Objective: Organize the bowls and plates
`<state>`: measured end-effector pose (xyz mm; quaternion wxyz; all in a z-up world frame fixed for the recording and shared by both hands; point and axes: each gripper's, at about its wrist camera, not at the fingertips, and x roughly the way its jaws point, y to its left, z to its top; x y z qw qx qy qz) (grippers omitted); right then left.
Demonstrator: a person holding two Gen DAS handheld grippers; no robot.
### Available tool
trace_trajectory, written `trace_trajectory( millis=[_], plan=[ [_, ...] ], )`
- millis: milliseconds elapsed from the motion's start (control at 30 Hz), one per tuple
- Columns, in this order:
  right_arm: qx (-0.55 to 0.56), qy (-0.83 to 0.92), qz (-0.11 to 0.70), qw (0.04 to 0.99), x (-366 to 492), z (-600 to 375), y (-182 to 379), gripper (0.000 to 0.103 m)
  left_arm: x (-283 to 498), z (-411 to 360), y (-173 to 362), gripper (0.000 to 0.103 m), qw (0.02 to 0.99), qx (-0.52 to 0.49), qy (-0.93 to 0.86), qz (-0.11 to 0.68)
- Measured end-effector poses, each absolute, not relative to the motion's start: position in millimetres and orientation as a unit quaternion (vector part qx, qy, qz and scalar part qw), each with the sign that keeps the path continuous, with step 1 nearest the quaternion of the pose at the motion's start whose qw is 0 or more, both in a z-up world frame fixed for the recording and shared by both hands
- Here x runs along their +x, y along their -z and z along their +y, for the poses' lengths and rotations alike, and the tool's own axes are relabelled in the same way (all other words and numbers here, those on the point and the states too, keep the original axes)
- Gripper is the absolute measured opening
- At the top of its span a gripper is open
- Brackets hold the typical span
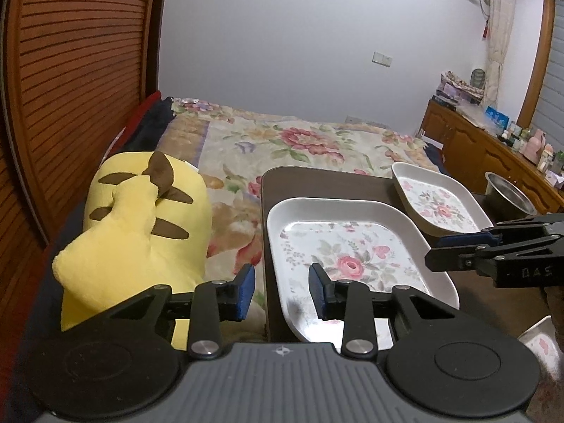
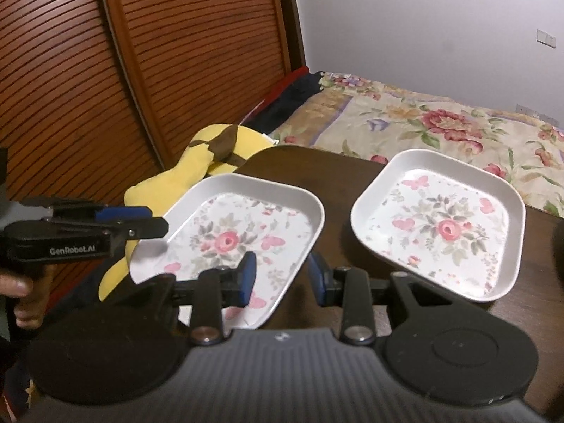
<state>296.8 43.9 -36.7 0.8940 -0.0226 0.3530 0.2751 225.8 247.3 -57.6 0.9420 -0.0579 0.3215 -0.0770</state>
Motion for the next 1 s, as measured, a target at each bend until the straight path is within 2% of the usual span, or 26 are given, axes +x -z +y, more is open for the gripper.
trace_trajectory(
  millis=[500, 633, 733, 800, 1000],
  plan=[
    [-0.018, -0.275, 0.369, 0.888, 306, 47, 43, 0.031, 227, 248, 64, 0.025, 0.939, -0.067, 0.079, 0.328],
    [-0.015, -0.275, 0.373, 0.886, 309, 47, 48, 0.029, 227, 247, 64, 0.018, 0.939, -0.068, 0.079, 0.329],
    [-0.013, -0.276, 0.376, 0.885, 310, 48, 49, 0.028, 227, 247, 66, 0.017, 0.938, -0.07, 0.075, 0.331],
    [-0.011, -0.273, 0.382, 0.883, 311, 47, 50, 0.021, 227, 246, 67, 0.016, 0.938, -0.067, 0.068, 0.334],
    [0.007, -0.274, 0.394, 0.877, 311, 42, 54, 0.02, 224, 245, 68, 0.013, 0.938, -0.075, 0.076, 0.331]
  ],
)
